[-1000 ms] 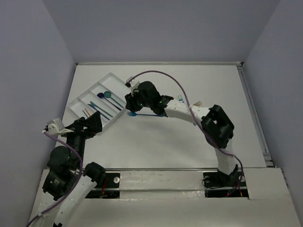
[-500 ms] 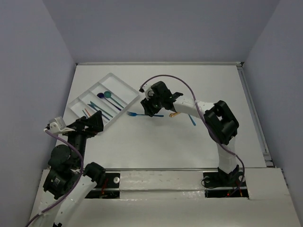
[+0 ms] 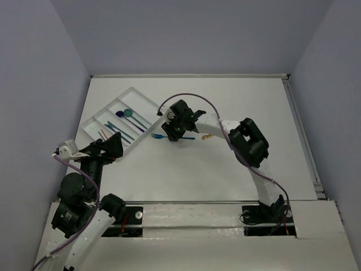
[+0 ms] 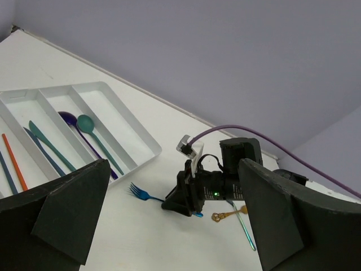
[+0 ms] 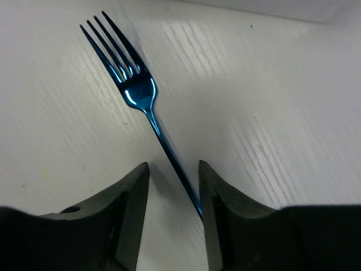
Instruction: Sort the eating utensils into containers
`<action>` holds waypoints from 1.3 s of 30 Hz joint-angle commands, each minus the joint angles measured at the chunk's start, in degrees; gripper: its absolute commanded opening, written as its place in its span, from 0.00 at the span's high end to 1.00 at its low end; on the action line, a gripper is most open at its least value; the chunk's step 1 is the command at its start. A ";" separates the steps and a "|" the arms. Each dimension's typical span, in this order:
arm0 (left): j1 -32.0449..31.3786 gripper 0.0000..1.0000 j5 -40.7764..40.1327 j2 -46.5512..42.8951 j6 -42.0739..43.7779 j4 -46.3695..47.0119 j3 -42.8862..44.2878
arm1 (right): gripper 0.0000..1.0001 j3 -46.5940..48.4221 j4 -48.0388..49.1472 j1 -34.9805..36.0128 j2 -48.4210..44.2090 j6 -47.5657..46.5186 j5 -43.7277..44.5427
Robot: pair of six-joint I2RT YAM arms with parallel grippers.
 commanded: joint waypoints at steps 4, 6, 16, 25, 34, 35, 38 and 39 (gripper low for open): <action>0.70 0.01 0.40 0.80 0.92 2.74 -0.46 | 0.86 2.14 -2.40 3.27 1.87 -1.65 7.40; 0.71 0.01 0.49 0.80 1.01 2.74 -0.46 | 0.98 0.57 -1.79 3.27 1.00 -1.48 8.36; 0.71 0.01 0.57 0.89 1.01 2.83 -0.46 | 1.00 -8.22 4.53 3.27 -14.21 0.55 5.82; 0.71 0.01 0.49 0.45 1.10 2.74 -0.46 | 1.00 0.80 11.82 3.27 -10.46 4.67 8.09; 0.71 0.01 0.31 0.19 1.10 2.74 -0.46 | 1.00 20.47 24.23 3.27 3.26 7.93 14.25; 0.71 0.01 0.22 0.19 1.10 2.74 -0.46 | 1.00 22.25 24.67 3.27 5.71 7.93 13.91; 0.71 0.01 0.31 0.19 1.18 2.83 -0.46 | 1.00 28.13 27.57 3.27 9.93 8.45 13.46; 0.71 0.01 0.22 0.27 1.10 2.74 -0.46 | 1.00 29.46 28.35 3.27 9.95 8.72 13.64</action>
